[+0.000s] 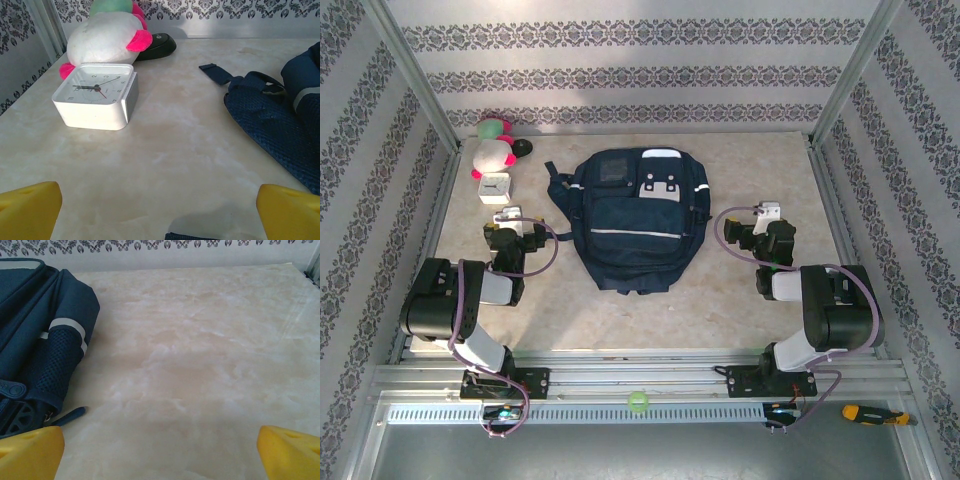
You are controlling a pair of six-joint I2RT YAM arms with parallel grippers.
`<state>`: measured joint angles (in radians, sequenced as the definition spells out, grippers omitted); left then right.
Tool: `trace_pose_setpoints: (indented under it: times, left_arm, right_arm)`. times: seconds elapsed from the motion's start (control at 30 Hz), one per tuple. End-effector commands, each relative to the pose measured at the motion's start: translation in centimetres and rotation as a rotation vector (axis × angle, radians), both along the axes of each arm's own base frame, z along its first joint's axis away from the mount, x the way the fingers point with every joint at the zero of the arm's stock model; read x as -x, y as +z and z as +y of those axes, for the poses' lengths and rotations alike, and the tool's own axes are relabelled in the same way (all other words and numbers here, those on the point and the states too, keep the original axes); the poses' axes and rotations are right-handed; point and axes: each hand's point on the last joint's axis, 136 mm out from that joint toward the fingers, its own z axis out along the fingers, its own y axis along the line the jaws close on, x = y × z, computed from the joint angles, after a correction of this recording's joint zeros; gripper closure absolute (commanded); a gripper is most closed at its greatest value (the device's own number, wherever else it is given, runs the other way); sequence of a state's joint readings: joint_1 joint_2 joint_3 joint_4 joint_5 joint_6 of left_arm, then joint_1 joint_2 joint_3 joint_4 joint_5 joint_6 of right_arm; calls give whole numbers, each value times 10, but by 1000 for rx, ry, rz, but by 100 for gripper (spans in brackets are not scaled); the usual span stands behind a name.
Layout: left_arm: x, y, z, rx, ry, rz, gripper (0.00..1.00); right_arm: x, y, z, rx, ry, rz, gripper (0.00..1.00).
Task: Pack the student bag
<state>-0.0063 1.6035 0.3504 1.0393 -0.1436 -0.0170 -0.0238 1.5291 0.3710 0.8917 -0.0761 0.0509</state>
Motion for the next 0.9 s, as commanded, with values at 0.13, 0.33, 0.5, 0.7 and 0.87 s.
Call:
trace_pose_setpoints:
  times: [0.13,0.33,0.5,0.7,0.87]
  left_arm:
    - [0,-1,-3,27,-13,10,1]
    - [-2,-2,-5,26,-30,14,1]
    - [-5,-2,-12,24,-72,29,1]
    - [-5,-3,-12,25,-74,34,1]
    - [-5,-4,-13,24,-77,33,1]
  right_arm:
    - [-6,15,1,13,3,-57,2]
    - [-6,14,1,12,4,-56,2]
    - [-6,14,1,13,4,-55,2]
    - [-6,14,1,13,4,-56,2]
    - [-6,15,1,13,4,-57,2]
